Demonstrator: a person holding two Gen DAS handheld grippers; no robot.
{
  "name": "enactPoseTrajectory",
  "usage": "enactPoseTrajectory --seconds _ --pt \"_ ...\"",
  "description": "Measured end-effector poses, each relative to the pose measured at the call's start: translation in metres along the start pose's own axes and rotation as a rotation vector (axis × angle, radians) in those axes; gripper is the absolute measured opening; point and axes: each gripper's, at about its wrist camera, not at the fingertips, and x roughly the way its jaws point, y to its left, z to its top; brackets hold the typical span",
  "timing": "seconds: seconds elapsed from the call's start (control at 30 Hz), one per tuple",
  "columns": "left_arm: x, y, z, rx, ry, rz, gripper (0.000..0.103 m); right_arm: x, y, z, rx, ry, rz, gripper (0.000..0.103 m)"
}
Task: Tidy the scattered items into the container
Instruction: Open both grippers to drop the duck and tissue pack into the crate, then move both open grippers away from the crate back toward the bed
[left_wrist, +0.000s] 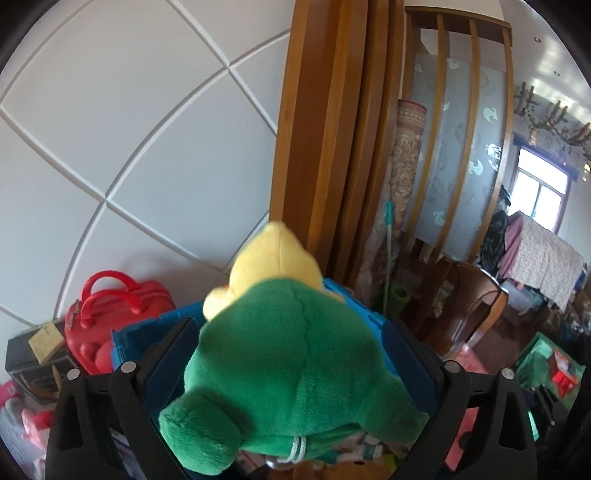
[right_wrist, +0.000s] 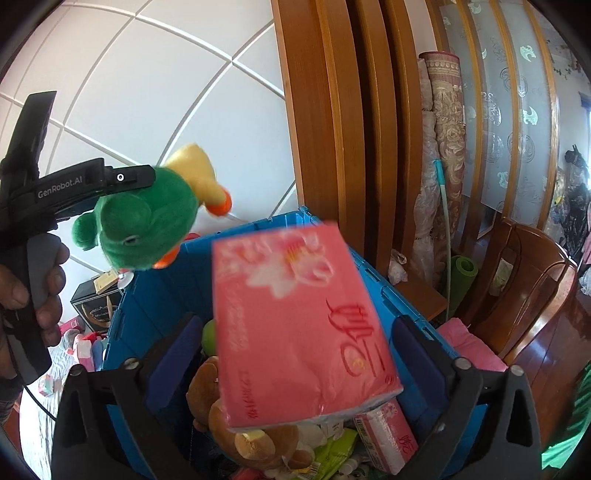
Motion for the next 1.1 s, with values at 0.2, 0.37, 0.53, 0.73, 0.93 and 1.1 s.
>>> enactPoseTrajectory --seconds 0.2,0.37,0.53,0.73,0.93,1.1 --pt "0.001 0.008 -0.007 -0.028 0.034 -0.013 0.102 -0.002 0.002 -0.008 -0.009 0.010 0.008 0.103" --pt "-0.009 0.010 -0.020 -0.034 0.053 0.010 0.102 -0.010 0.007 -0.013 -0.018 0.017 0.029 0.103" --pt "-0.032 0.015 -0.037 -0.038 0.061 0.049 0.102 -0.020 0.026 -0.013 -0.044 0.009 0.069 0.103" --pt "-0.067 0.025 -0.061 -0.082 0.099 0.146 0.102 -0.031 0.046 -0.016 -0.068 0.020 0.036 0.103" --pt "-0.106 0.035 -0.083 -0.102 0.101 0.188 0.102 -0.053 0.068 -0.027 -0.087 0.024 0.034 0.103" --pt "-0.140 0.045 -0.098 -0.112 0.088 0.202 0.102 -0.072 0.093 -0.037 -0.109 0.024 0.041 0.103"
